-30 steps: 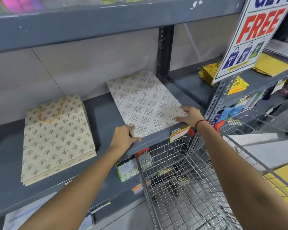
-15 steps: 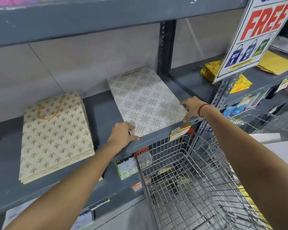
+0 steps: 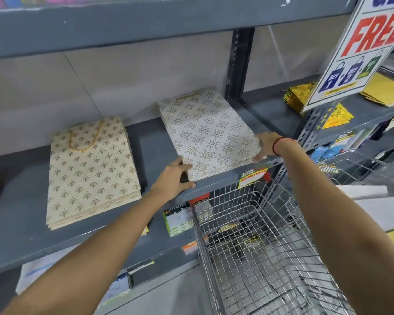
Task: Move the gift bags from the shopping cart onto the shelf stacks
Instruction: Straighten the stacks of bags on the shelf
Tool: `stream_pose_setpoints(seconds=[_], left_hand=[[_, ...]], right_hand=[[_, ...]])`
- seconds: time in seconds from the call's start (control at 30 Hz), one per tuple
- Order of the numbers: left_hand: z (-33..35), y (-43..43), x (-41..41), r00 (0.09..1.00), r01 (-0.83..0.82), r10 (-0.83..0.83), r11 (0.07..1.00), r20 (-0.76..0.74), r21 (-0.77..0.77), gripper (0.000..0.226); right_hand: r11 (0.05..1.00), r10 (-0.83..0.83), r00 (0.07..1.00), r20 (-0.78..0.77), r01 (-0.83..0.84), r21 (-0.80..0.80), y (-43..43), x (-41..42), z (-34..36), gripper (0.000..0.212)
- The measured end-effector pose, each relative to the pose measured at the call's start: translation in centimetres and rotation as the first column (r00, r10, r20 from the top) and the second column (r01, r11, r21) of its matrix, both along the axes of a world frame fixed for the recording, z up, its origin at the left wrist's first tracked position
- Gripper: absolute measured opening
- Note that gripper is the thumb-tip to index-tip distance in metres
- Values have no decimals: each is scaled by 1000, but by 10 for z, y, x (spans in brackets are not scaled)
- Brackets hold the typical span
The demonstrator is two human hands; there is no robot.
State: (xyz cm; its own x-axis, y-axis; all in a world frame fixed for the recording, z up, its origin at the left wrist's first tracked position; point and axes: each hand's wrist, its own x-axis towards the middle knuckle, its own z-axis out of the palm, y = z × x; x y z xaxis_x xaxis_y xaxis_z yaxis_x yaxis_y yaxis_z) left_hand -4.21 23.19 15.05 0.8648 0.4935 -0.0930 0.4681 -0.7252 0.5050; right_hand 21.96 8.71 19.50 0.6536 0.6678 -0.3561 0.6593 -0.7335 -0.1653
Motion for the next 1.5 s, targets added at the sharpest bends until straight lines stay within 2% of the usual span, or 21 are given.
stream_pose_setpoints(seconds=[0.03, 0.1, 0.17, 0.27, 0.4, 0.57, 0.77, 0.93, 1.3, 1.5], left_hand=[[2, 1, -7, 999, 10, -10, 1000, 39, 2, 65], [8, 6, -31, 990, -47, 43, 999, 133, 26, 65], [14, 18, -61, 969, -148, 130, 987, 212, 70, 59], [15, 46, -114, 923, -318, 283, 943, 259, 101, 47], [4, 77, -179, 826, -541, 509, 837, 243, 86, 39], [-9, 79, -228, 761, -641, 632, 767, 145, 23, 41], [-3, 69, -243, 759, -646, 651, 758, 30, -91, 57], [-3, 71, -250, 718, -687, 695, 716, 32, -121, 67], [-15, 78, -266, 737, -652, 671, 737, 77, -175, 56], [-15, 96, -266, 778, -627, 629, 775, 0, -84, 47]], right_hand=[[993, -86, 994, -62, 91, 78, 1, -7, 4, 94], [928, -162, 967, -197, 218, 303, 10, -30, 14, 93], [840, -93, 944, -316, 245, 485, 26, -67, 23, 81], [815, 112, 920, -377, 132, 564, 62, -135, 25, 66], [806, 229, 869, -438, 83, 586, 107, -204, 9, 62], [839, 337, 846, -414, -70, 539, 131, -262, -23, 49], [836, 328, 884, -334, -106, 539, 124, -289, -52, 57], [821, 351, 885, -306, -134, 555, 119, -293, -53, 69], [822, 312, 905, -289, -105, 560, 119, -287, -60, 68], [851, 280, 924, -260, -113, 512, 130, -282, -58, 67]])
